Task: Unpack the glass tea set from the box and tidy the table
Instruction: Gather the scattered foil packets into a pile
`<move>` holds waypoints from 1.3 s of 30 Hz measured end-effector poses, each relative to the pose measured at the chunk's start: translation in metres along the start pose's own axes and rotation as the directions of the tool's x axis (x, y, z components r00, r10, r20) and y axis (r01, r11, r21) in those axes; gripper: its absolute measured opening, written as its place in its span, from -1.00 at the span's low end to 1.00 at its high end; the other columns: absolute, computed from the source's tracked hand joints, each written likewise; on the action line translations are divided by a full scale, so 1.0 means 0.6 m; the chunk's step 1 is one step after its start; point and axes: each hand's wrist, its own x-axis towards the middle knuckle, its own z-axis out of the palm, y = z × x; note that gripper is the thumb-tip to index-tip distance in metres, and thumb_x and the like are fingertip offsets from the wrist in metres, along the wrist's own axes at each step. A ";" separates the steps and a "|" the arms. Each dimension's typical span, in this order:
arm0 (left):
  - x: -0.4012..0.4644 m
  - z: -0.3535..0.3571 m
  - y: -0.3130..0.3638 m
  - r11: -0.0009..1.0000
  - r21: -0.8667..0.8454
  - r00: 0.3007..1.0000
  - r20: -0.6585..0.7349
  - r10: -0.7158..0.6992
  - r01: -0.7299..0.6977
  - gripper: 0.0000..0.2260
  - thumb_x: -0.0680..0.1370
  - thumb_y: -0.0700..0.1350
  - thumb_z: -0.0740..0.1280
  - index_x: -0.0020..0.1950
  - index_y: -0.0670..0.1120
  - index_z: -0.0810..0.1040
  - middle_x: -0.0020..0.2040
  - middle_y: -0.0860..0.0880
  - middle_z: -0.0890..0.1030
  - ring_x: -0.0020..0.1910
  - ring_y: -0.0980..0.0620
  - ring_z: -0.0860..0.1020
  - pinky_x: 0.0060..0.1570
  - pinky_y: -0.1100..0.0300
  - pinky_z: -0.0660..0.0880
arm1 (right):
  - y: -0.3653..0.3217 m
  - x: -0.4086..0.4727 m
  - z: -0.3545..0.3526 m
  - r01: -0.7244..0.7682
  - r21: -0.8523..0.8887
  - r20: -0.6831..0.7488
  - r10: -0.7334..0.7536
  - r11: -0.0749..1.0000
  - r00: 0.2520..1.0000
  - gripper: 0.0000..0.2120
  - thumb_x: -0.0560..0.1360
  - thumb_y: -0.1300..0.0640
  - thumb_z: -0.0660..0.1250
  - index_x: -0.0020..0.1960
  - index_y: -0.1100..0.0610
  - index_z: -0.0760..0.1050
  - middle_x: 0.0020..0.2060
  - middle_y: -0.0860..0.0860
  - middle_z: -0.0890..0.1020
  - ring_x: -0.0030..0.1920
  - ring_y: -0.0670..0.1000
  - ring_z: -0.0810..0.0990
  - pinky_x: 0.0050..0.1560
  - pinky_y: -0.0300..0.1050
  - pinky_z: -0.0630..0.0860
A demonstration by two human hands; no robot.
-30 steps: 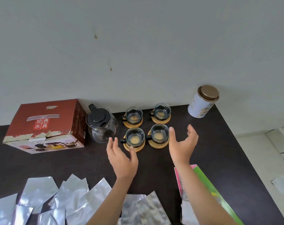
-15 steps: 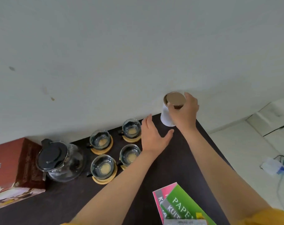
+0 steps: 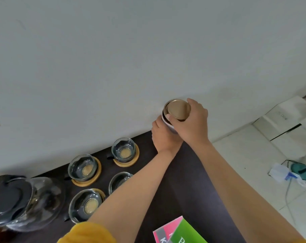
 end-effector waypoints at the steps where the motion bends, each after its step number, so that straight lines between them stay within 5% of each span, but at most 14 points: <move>1: -0.003 -0.007 -0.002 1.000 -0.027 1.000 0.004 -0.007 0.007 -0.32 0.30 0.09 0.44 0.33 -0.08 0.28 0.22 -0.04 0.40 0.18 -0.04 0.44 0.13 -0.01 0.47 | 0.000 -0.009 -0.006 0.007 0.039 -0.039 -0.005 0.999 0.999 -0.23 0.32 -0.10 0.53 0.40 0.16 0.33 0.26 0.06 0.48 0.30 0.10 0.36 0.17 -0.13 0.35; 8: -0.014 -0.072 -0.037 0.998 -0.027 0.999 -0.012 0.053 -0.053 -0.16 0.19 0.21 0.54 0.33 -0.09 0.31 0.20 -0.04 0.43 0.16 -0.01 0.47 0.02 0.10 0.49 | 0.056 -0.143 -0.016 0.011 0.144 -0.207 0.019 0.989 0.978 -0.31 0.24 0.05 0.60 0.28 0.16 0.43 0.16 0.04 0.55 0.17 0.04 0.50 0.18 -0.10 0.41; 11: -0.013 -0.088 -0.047 0.998 0.007 0.998 -0.006 0.056 -0.056 -0.17 0.20 0.18 0.56 0.33 -0.09 0.31 0.23 -0.04 0.44 0.17 0.00 0.47 0.02 0.18 0.47 | 0.086 -0.205 0.014 -0.052 0.076 -0.126 0.061 0.996 0.990 -0.29 0.19 0.11 0.61 0.28 0.15 0.44 0.16 0.03 0.56 0.19 0.04 0.47 0.18 -0.25 0.24; 17: -0.006 -0.099 -0.055 0.997 -0.007 0.996 0.046 0.078 -0.078 -0.17 0.21 0.16 0.57 0.35 -0.05 0.29 0.24 -0.01 0.43 0.18 0.04 0.46 0.01 0.23 0.46 | 0.109 -0.250 0.071 -0.138 -0.029 0.056 0.140 0.990 0.989 -0.23 0.20 0.07 0.61 0.34 0.12 0.41 0.24 -0.01 0.52 0.28 0.07 0.42 0.24 0.01 0.44; 22: -0.006 -0.097 -0.058 0.996 0.019 0.995 0.048 0.086 -0.087 -0.16 0.22 0.18 0.56 0.37 -0.05 0.27 0.26 -0.02 0.43 0.21 0.04 0.44 0.04 0.20 0.49 | 0.107 -0.250 0.096 -0.151 -0.094 0.058 0.157 0.984 0.986 -0.21 0.20 0.03 0.62 0.36 0.12 0.40 0.23 0.01 0.54 0.27 0.09 0.44 0.23 0.09 0.46; 32: -0.039 -0.123 -0.036 0.994 0.111 0.997 0.073 -0.015 0.007 0.06 0.28 0.23 0.51 0.53 -0.11 -0.05 0.47 -0.10 0.25 0.43 -0.09 0.28 0.20 0.06 0.43 | 0.090 -0.264 0.091 -0.165 -0.075 0.058 0.170 0.983 0.984 -0.12 0.23 0.03 0.62 0.43 0.18 0.30 0.43 0.12 0.36 0.44 0.14 0.31 0.39 0.33 0.22; 39: -0.131 -0.216 -0.029 0.992 0.127 1.000 0.026 0.010 -0.013 -0.13 0.44 0.25 0.35 0.53 -0.13 0.01 0.50 -0.11 0.20 0.47 -0.08 0.21 0.30 0.05 0.34 | 0.018 -0.321 0.052 -0.181 0.035 0.077 0.178 0.983 0.981 -0.18 0.34 0.04 0.55 0.48 0.13 0.23 0.45 0.04 0.32 0.48 0.07 0.23 0.46 0.24 -0.01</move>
